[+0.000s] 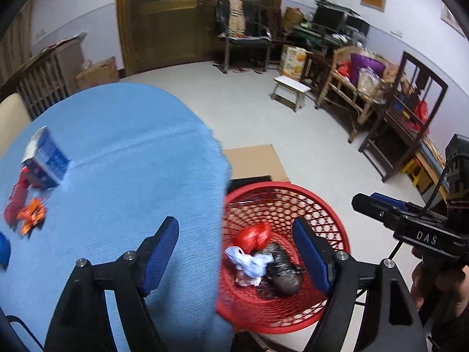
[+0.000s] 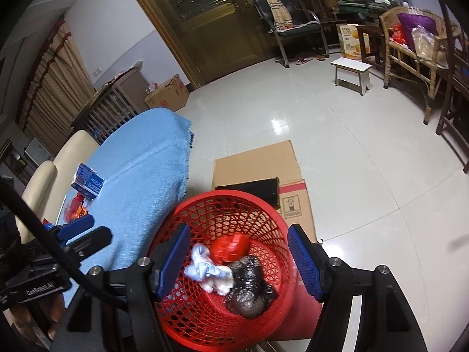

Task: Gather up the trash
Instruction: 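Move both empty grippers back over the table, then grasp the clear plastic box with the right gripper, then grasp the orange mesh bag bundle with the left gripper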

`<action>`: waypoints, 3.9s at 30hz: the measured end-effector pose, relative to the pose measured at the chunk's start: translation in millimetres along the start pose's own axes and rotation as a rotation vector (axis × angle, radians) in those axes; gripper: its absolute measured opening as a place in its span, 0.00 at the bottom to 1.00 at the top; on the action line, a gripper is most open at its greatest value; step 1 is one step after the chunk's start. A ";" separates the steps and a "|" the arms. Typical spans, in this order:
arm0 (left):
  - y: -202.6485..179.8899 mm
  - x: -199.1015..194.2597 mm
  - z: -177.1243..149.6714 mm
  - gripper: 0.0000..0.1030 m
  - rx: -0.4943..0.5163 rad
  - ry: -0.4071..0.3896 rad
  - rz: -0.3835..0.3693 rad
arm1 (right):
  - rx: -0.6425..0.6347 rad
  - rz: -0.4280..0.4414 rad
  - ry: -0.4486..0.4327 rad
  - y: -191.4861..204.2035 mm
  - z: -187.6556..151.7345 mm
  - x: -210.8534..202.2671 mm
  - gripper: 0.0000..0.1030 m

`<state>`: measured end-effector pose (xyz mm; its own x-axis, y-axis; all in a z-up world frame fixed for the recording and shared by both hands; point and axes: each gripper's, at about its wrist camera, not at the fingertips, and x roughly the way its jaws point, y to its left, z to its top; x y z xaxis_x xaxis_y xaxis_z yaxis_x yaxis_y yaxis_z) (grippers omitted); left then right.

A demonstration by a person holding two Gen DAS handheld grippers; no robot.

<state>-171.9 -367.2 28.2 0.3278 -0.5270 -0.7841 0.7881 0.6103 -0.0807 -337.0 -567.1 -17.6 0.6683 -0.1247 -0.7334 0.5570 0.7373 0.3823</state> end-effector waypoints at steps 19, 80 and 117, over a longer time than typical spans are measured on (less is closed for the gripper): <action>176.8 -66.5 -104.3 0.78 -0.367 -0.024 0.244 | -0.307 0.176 0.131 184.5 -13.0 65.7 0.70; 333.6 -116.3 -179.6 0.78 -0.698 -0.113 0.406 | -0.738 0.169 0.055 485.2 -45.6 188.0 0.72; 273.6 -20.3 -64.4 0.47 -0.444 0.037 0.432 | -0.413 0.265 0.057 292.5 -16.6 111.8 0.72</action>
<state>3.5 -151.4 -17.6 0.5446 -0.1616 -0.8230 0.2935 0.9559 0.0064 -107.5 -354.3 2.8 0.7262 0.1304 -0.6750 0.1220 0.9418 0.3132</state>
